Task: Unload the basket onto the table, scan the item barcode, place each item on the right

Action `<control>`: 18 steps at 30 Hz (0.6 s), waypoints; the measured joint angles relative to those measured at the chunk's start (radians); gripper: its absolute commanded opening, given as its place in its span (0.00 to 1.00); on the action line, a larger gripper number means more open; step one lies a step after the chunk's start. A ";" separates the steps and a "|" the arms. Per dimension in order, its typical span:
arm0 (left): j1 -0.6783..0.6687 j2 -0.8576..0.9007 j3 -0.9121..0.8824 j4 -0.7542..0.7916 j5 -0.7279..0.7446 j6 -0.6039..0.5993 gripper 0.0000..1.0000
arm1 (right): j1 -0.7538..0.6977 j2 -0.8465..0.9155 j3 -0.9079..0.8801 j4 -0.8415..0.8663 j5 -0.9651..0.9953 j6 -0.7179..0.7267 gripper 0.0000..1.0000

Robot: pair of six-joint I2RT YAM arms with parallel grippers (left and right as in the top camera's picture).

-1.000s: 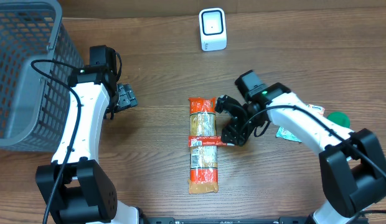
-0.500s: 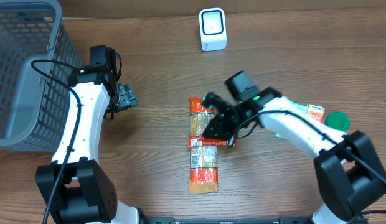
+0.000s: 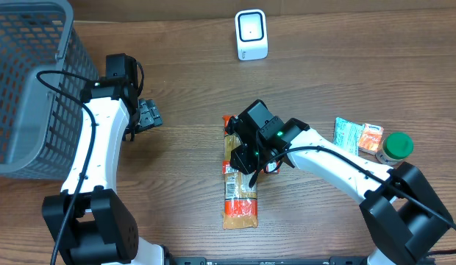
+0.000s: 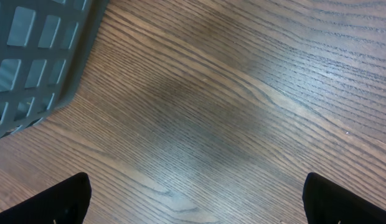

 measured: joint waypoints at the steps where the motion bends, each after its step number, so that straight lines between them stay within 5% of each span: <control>1: 0.000 0.000 0.000 0.000 0.000 0.000 1.00 | 0.002 0.000 0.000 -0.002 0.013 0.003 0.37; 18: 0.000 0.000 0.000 0.000 0.000 0.000 1.00 | 0.068 0.000 -0.001 -0.005 0.105 0.204 0.37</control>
